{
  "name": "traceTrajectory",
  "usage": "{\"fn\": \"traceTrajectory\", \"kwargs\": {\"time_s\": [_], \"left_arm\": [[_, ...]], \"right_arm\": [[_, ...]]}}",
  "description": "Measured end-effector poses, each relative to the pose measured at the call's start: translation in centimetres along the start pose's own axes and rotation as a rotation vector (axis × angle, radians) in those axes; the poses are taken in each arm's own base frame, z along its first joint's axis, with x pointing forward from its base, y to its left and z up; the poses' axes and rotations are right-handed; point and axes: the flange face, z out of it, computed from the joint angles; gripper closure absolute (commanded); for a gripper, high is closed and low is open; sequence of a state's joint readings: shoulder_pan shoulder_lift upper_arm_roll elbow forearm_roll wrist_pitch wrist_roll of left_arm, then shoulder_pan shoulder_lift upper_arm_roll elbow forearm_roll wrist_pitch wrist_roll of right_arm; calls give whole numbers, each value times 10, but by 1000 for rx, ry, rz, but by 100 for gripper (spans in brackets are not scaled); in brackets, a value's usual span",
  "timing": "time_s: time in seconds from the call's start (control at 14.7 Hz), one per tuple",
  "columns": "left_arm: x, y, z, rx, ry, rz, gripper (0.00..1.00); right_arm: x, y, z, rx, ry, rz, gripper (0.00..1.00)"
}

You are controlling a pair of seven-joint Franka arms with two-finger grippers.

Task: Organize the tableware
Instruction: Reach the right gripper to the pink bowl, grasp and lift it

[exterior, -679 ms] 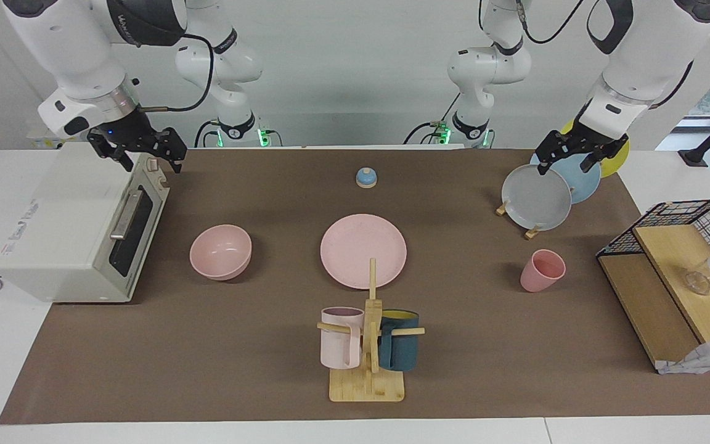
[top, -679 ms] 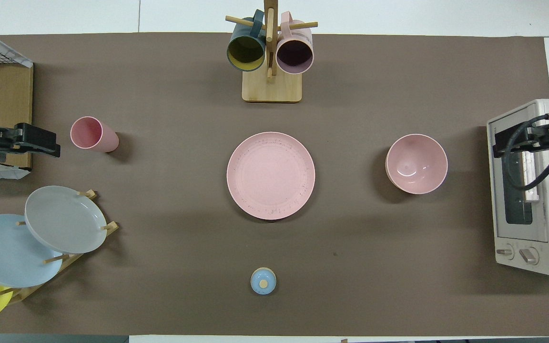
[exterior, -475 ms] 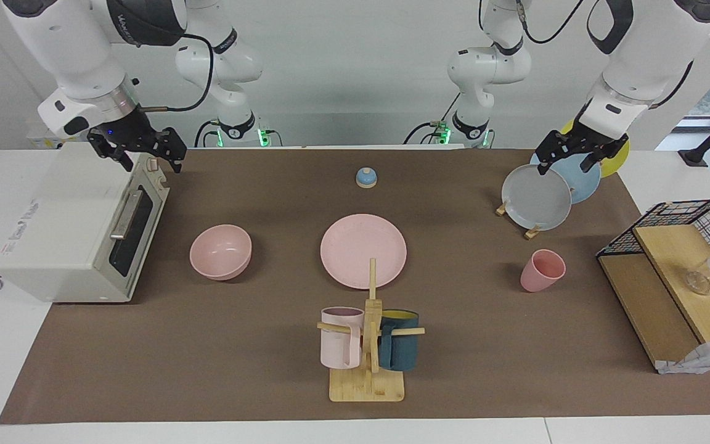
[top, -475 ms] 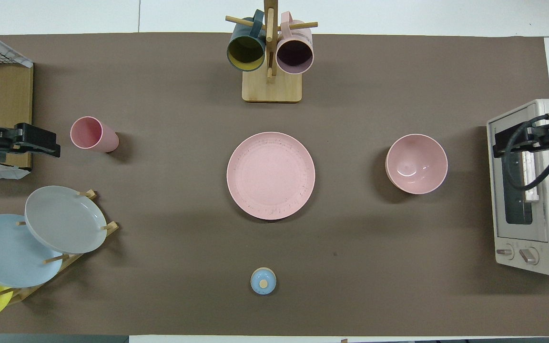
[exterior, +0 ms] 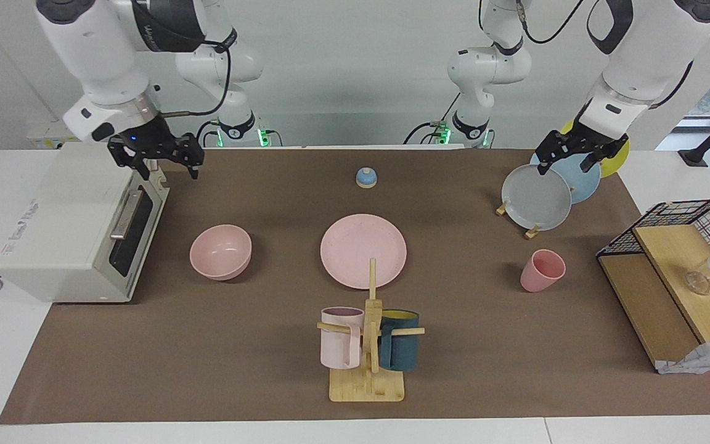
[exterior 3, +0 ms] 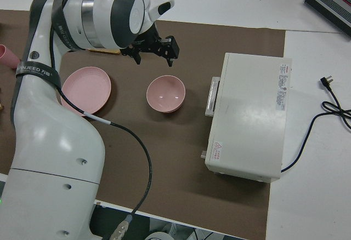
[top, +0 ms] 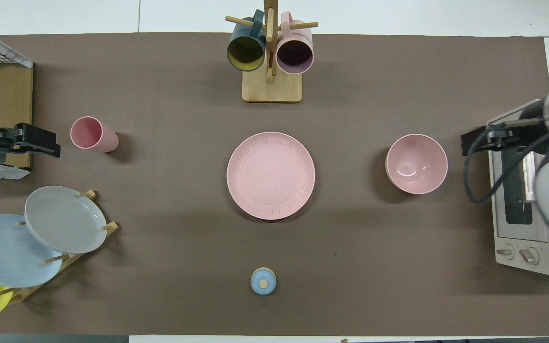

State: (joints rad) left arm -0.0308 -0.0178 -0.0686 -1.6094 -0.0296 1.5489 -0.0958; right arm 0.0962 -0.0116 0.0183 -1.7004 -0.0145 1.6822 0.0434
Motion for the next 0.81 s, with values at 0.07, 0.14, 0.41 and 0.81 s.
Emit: {"fn": "traceTrajectory", "kwargs": {"time_s": [0.07, 0.14, 0.41, 0.81], "left_arm": [[0, 0, 0, 0, 0, 0, 0], [0, 0, 0, 0, 0, 0, 0], [0, 0, 0, 0, 0, 0, 0], [0, 0, 0, 0, 0, 0, 0]], "right_arm": [[0, -16, 16, 0, 14, -18, 0], [1, -25, 32, 1, 18, -29, 0], [19, -47, 118, 23, 64, -5, 0], [-3, -64, 230, 25, 53, -12, 5]]}}
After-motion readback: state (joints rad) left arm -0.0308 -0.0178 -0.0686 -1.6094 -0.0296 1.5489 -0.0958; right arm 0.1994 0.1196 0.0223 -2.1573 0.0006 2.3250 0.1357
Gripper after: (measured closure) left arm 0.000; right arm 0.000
